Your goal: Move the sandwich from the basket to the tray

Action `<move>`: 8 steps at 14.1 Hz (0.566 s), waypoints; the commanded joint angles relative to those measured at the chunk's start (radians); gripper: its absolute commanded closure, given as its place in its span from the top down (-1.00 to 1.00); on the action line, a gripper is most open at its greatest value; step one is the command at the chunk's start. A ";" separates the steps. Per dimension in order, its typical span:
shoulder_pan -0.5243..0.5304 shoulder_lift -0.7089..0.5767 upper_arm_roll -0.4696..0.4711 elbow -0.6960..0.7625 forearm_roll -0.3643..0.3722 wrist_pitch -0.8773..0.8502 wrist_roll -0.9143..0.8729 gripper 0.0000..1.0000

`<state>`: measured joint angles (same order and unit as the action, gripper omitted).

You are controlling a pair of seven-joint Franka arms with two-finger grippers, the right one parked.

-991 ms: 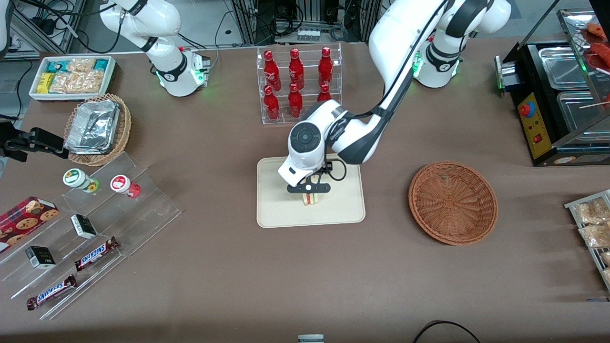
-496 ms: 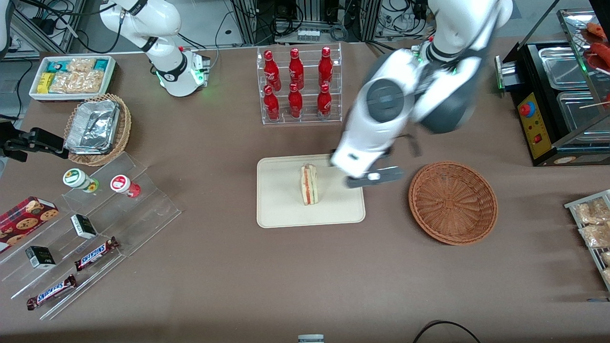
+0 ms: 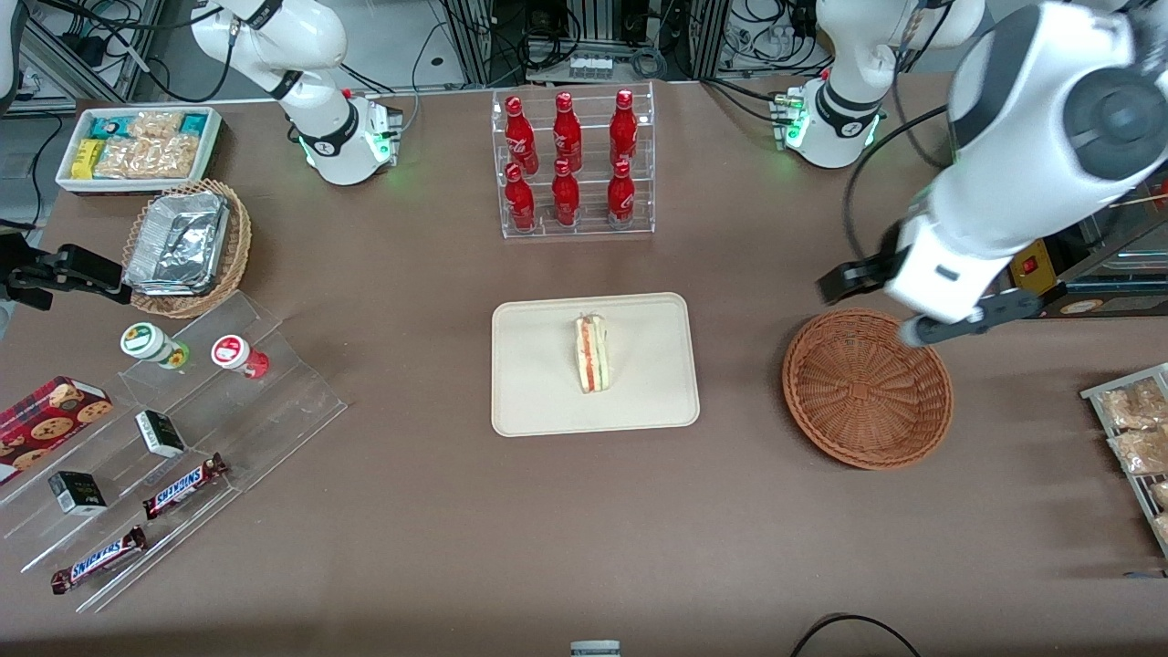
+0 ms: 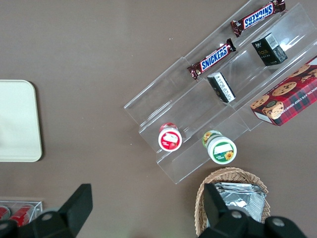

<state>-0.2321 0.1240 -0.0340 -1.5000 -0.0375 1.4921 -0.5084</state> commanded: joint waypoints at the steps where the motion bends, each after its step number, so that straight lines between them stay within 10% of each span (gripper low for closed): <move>1: 0.068 -0.133 -0.014 -0.147 0.033 0.010 0.118 1.00; 8: 0.221 -0.234 -0.014 -0.203 0.036 0.010 0.371 1.00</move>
<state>-0.0632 -0.0785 -0.0342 -1.6713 -0.0125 1.4925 -0.2097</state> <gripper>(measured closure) 0.000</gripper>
